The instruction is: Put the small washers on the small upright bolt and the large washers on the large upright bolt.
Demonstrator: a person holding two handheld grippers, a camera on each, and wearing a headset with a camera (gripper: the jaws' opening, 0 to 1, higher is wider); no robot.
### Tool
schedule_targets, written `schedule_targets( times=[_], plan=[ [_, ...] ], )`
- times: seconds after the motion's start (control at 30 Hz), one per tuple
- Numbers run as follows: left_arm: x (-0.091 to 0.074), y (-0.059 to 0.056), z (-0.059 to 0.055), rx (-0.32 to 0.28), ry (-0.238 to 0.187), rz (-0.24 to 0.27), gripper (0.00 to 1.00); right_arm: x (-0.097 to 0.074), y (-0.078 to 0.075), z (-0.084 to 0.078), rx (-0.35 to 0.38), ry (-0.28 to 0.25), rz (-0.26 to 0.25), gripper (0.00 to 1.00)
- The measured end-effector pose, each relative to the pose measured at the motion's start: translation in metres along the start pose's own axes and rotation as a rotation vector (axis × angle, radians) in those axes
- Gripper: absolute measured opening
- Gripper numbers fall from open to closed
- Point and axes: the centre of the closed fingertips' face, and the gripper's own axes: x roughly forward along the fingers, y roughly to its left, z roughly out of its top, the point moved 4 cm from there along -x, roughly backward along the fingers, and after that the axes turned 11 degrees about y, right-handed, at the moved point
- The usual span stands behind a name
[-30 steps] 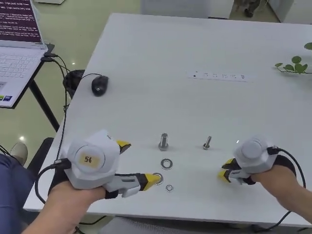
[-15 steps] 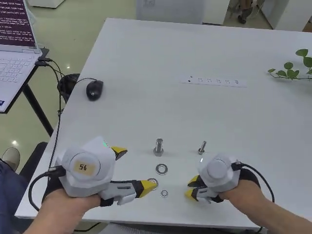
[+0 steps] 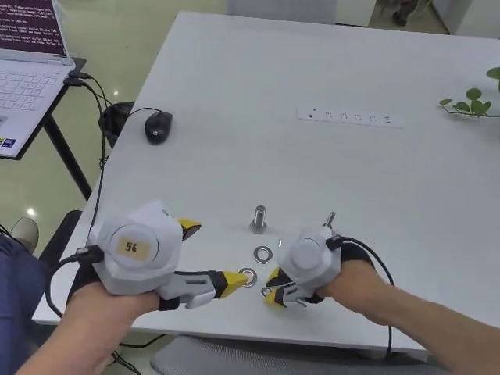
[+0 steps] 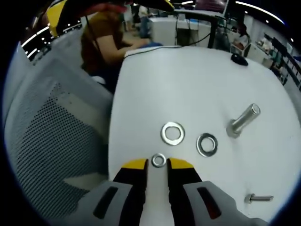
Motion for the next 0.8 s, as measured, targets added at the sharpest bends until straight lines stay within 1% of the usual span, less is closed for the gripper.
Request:
schedule_targets(
  times=[0.1,0.23,0.3,0.33,0.47,0.53,0.6,0.8],
  plan=[
    [0.0007,-0.0004,0.0011,-0.002,-0.003,0.001,0.66,-0.0005,-0.0018,-0.0002,-0.046,0.011,-0.006,0.17],
    [0.0011,-0.0018,0.0033,0.002,-0.008,-0.001,0.66,-0.0008,-0.0019,0.0006,-0.087,0.029,0.006,0.16],
    [0.0007,-0.0027,0.0050,0.003,-0.012,-0.001,0.66,-0.0004,-0.0020,0.0018,-0.104,0.048,0.010,0.16],
    [0.0008,-0.0029,0.0054,0.003,-0.012,0.000,0.66,-0.0005,-0.0022,0.0017,-0.136,0.064,0.009,0.16],
    [0.0008,-0.0036,0.0064,0.005,-0.014,0.000,0.66,-0.0004,-0.0009,0.0023,-0.182,0.073,0.000,0.15],
    [-0.0003,-0.0031,0.0063,0.003,-0.018,0.002,0.66,-0.0009,-0.0017,0.0014,-0.178,0.066,-0.002,0.14],
    [-0.0015,-0.0020,0.0053,-0.001,-0.019,0.006,0.66,-0.0010,-0.0023,0.0011,-0.149,0.057,-0.002,0.14],
    [-0.0026,-0.0010,0.0007,0.002,0.000,0.007,0.66,-0.0018,-0.0014,0.0008,-0.129,0.061,-0.020,0.14]
  ],
)
